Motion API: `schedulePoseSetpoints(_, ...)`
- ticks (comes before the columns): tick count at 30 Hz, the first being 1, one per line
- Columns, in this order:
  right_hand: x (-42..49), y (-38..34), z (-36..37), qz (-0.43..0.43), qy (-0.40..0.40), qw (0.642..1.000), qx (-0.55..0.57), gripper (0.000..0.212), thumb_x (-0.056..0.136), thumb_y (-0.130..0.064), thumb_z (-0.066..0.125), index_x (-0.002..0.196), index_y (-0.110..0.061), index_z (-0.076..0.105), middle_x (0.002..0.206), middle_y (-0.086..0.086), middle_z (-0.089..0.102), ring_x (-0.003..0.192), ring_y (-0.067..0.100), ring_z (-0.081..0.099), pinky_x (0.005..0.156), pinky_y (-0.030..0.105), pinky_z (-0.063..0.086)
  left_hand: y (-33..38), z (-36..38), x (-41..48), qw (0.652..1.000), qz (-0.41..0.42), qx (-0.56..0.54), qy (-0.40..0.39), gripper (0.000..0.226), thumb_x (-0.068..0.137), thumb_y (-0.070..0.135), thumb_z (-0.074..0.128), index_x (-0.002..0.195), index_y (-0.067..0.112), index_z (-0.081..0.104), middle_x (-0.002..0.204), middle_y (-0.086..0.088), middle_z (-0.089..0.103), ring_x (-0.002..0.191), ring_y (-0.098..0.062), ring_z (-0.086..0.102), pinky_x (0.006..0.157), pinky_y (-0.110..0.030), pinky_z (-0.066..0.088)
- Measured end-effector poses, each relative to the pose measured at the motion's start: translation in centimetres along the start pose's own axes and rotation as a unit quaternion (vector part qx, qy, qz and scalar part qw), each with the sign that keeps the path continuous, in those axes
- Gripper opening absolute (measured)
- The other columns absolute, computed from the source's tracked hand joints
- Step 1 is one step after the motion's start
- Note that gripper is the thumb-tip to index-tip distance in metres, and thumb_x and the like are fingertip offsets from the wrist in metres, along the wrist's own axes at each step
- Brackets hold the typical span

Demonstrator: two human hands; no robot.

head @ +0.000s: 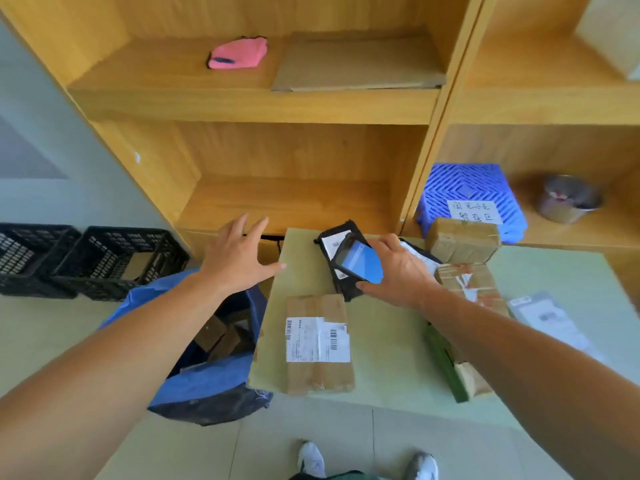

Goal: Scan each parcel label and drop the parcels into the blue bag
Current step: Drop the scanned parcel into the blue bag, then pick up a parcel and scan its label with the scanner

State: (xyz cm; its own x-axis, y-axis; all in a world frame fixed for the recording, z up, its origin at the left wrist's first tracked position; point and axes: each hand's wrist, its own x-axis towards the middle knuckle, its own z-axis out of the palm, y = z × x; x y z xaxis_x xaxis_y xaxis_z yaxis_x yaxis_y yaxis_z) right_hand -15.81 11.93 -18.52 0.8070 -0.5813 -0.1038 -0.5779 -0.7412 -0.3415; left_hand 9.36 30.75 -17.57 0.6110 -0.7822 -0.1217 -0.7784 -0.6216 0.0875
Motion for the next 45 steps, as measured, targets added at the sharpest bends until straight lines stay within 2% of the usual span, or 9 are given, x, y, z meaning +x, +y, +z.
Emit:
schedulePoseSetpoints(5,-4.7,8.3,-2.4,0.085,0.029,0.996,0.007,0.091,0.074,-0.060,0.074,0.149,-0.026,0.034,0.138,-0.002,0.040,0.120,0.022,0.050,0.090,0.040,0.053,9.6,1.3,1.4,0.997,0.073,0.012,-0.019,0.108,0.074,0.088,0.051,0.159,0.040,0.006,0.169,0.001,0.003,0.153,-0.031,0.013,0.112,-0.058,0.036)
schedulePoseSetpoints(11,-10.7,17.7,-4.5,0.175,0.047,0.983,0.026,0.094,0.072,-0.056,0.079,0.148,-0.020,0.038,0.132,0.003,0.042,0.113,0.029,0.055,0.086,0.045,0.053,20.9,4.0,1.8,0.987,0.158,-0.005,-0.030,0.106,0.073,0.084,0.057,0.158,0.041,0.012,0.168,0.001,0.012,0.150,-0.029,0.018,0.113,-0.058,0.032)
schedulePoseSetpoints(17,-15.1,24.6,-4.0,0.235,0.066,0.969,0.042,0.094,0.072,-0.052,0.079,0.149,-0.015,0.039,0.131,0.006,0.044,0.113,0.033,0.056,0.091,0.049,0.052,30.2,7.4,0.9,0.969,0.231,0.023,-0.085,0.104,0.075,0.084,0.056,0.158,0.042,0.009,0.169,0.000,0.006,0.153,-0.027,0.009,0.118,-0.068,0.015)
schedulePoseSetpoints(25,-18.2,30.8,-2.4,0.245,0.038,0.967,0.056,0.095,0.078,-0.055,0.074,0.155,-0.018,0.031,0.138,0.004,0.041,0.115,0.030,0.054,0.087,0.043,0.054,39.3,11.9,-2.4,0.951,0.270,-0.017,-0.146,0.103,0.076,0.076,0.066,0.157,0.044,0.011,0.168,0.001,-0.002,0.153,-0.031,0.003,0.113,-0.066,0.032)
schedulePoseSetpoints(27,-18.5,31.9,-2.3,0.240,0.034,0.969,0.054,0.093,0.078,-0.055,0.073,0.154,-0.018,0.032,0.136,0.003,0.041,0.112,0.028,0.056,0.083,0.043,0.056,41.0,13.1,-3.8,0.950,0.268,-0.029,-0.158,0.095,0.078,0.071,0.067,0.156,0.048,0.016,0.167,-0.005,-0.001,0.153,-0.035,0.001,0.112,-0.063,0.036)
schedulePoseSetpoints(30,-18.8,33.4,-2.1,0.229,0.018,0.972,0.050,0.094,0.078,-0.055,0.073,0.153,-0.017,0.031,0.136,0.003,0.040,0.111,0.028,0.055,0.083,0.044,0.056,42.7,14.6,-4.8,0.949,0.275,0.027,-0.155,0.087,0.082,0.070,0.063,0.154,0.053,0.017,0.165,-0.012,-0.002,0.150,-0.044,-0.003,0.114,-0.067,0.030)
schedulePoseSetpoints(35,-18.8,34.8,-1.7,0.224,0.015,0.973,0.047,0.094,0.078,-0.055,0.074,0.153,-0.017,0.032,0.135,0.004,0.041,0.114,0.028,0.054,0.086,0.044,0.054,43.8,15.3,-5.3,0.946,0.237,0.081,-0.206,0.088,0.081,0.068,0.066,0.153,0.054,0.018,0.164,-0.012,-0.023,0.147,-0.054,-0.015,0.116,-0.066,0.022)
schedulePoseSetpoints(39,-18.6,34.9,-1.7,0.214,0.014,0.976,0.049,0.094,0.078,-0.056,0.073,0.153,-0.017,0.031,0.137,0.004,0.041,0.113,0.029,0.054,0.085,0.043,0.054,43.7,16.1,-5.1,0.952,0.240,0.057,-0.181,0.079,0.078,0.062,0.075,0.144,0.051,0.033,0.165,-0.009,-0.020,0.148,-0.052,-0.012,0.114,-0.068,0.029)
schedulePoseSetpoints(45,-17.7,34.6,-2.4,0.200,0.012,0.979,0.040,0.096,0.078,-0.057,0.071,0.155,-0.019,0.029,0.139,0.003,0.040,0.115,0.027,0.054,0.085,0.041,0.054,41.7,14.0,-4.0,0.961,0.240,0.006,-0.138,0.070,0.078,0.058,0.077,0.136,0.048,0.038,0.167,-0.006,-0.007,0.151,-0.043,-0.005,0.109,-0.068,0.035)
